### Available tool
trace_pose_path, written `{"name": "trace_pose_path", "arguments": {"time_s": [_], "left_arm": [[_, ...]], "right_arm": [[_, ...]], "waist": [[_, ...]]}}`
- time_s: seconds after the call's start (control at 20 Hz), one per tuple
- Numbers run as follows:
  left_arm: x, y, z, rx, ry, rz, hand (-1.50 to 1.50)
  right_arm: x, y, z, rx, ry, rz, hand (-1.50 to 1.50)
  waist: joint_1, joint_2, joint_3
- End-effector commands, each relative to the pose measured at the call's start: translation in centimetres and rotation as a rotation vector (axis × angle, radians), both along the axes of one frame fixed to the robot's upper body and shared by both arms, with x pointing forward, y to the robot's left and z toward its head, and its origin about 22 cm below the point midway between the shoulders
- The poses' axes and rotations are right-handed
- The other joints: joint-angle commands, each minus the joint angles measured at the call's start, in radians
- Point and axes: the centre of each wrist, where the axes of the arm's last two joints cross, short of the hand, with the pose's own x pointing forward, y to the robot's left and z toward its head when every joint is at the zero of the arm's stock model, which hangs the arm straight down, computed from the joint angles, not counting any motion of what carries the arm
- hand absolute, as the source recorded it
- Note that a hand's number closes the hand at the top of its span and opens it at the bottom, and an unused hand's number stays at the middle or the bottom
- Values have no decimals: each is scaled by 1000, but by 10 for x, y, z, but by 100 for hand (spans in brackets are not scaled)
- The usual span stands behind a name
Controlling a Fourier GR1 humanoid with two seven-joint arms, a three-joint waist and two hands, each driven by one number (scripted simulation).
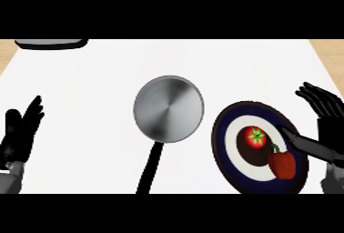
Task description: Pick the tomato from the plate and place it in the pan
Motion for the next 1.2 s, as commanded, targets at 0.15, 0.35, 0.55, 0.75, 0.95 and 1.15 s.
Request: {"name": "trace_pose_path", "arguments": {"time_s": [0.15,0.35,0.55,0.75,0.95,1.15], "left_arm": [[4,-8,5,12,33,-22,0],[-3,-7,-2,-8,60,-30,0],[8,-7,2,17,31,-22,0],[15,-20,10,18,29,-46,0],[12,-16,-2,5,40,-49,0],[18,-16,8,5,39,-51,0]], "right_arm": [[-28,-22,38,-288,66,44,-150],[-17,-30,89,-565,176,3,-150],[-17,-14,108,-835,317,44,-150],[-15,12,128,-1002,451,51,-150],[-10,42,138,-1161,547,54,-150],[4,70,130,-1262,632,99,-150]], "waist": [[7,-6,-2],[20,-6,-5],[19,-4,-7],[31,-3,-4],[42,1,-4],[44,1,-2]]}}
